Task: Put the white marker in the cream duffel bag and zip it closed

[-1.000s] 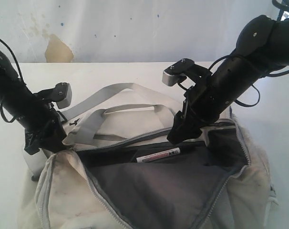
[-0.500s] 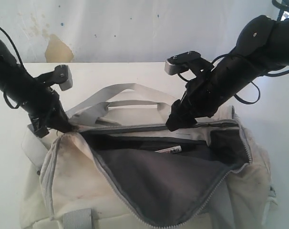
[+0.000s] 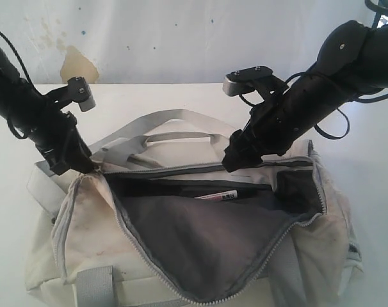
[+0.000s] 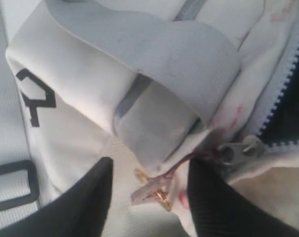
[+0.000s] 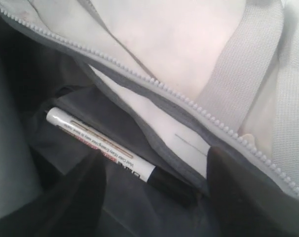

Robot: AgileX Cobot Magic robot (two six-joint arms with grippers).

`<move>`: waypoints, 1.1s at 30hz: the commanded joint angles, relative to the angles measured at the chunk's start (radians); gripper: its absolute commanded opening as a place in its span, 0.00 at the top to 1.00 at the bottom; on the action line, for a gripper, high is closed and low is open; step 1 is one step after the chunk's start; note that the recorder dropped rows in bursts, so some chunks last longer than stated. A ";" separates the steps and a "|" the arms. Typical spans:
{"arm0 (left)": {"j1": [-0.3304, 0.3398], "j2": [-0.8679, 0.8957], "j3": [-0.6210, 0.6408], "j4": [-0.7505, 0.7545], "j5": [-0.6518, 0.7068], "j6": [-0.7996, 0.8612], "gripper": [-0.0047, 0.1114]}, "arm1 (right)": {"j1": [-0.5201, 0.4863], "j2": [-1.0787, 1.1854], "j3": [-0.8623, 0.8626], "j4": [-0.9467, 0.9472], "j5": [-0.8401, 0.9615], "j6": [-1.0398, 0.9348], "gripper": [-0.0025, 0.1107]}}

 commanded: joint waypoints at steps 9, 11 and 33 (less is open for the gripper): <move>0.000 -0.014 -0.003 0.189 0.052 -0.192 0.50 | -0.001 -0.008 -0.002 0.001 -0.011 0.005 0.49; 0.000 -0.012 -0.002 0.186 0.053 -0.192 0.53 | -0.001 -0.008 -0.002 0.001 -0.011 0.005 0.49; 0.000 0.070 -0.002 0.042 0.055 -0.023 0.61 | -0.001 -0.008 -0.002 0.008 -0.006 0.005 0.49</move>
